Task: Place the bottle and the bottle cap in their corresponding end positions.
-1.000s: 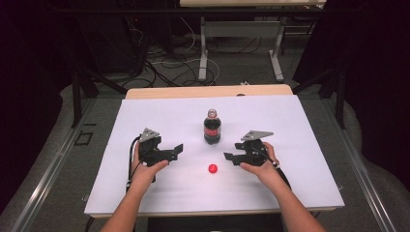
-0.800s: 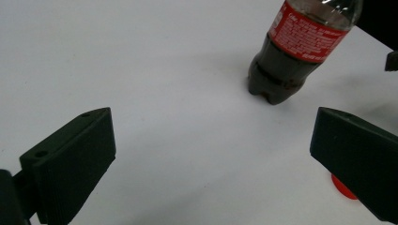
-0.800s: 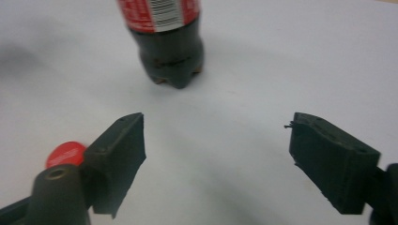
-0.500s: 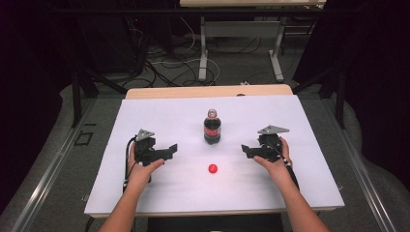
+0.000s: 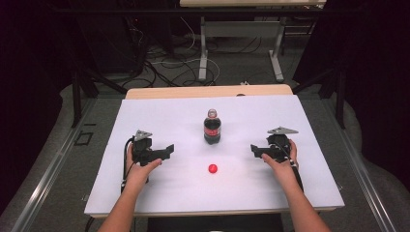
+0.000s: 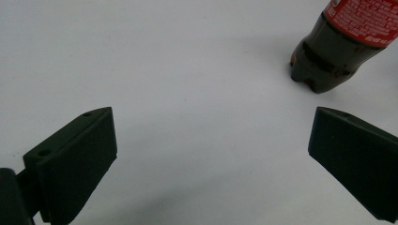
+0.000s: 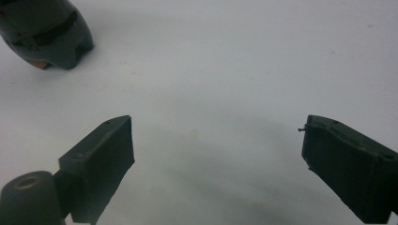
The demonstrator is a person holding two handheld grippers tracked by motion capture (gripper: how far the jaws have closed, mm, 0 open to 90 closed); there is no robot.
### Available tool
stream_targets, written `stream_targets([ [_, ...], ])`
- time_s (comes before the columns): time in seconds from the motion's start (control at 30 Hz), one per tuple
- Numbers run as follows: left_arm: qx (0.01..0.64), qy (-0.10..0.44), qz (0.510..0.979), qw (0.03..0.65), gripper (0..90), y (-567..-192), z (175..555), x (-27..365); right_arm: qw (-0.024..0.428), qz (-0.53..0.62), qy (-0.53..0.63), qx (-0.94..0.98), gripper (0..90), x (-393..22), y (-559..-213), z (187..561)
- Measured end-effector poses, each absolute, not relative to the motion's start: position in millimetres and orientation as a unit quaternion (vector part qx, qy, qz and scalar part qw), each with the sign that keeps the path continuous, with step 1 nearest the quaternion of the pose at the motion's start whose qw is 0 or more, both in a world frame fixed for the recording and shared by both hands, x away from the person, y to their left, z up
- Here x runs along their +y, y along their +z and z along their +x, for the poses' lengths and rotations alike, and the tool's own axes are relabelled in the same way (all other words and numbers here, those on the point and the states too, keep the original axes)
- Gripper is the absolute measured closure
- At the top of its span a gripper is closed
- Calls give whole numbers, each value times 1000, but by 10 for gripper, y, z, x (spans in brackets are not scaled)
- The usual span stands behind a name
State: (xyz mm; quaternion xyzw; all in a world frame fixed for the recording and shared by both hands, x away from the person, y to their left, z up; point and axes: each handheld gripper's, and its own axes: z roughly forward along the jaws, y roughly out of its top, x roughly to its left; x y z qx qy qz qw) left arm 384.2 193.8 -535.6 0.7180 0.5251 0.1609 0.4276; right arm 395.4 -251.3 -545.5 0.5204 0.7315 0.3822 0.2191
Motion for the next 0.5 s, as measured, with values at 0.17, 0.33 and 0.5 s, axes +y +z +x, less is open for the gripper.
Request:
stream_targets([
  [0.17,529,158,719,422,17,-5380,3849,1945,215,527,380,729,40,-2536,-5474,3954],
  [0.33,530,161,720,418,17,-5393,3854,1953,207,520,379,736,0,-2512,-5491,3951],
  [0.5,532,162,720,415,17,-5402,3860,1958,207,519,380,737,0,-2505,-5489,3946],
])
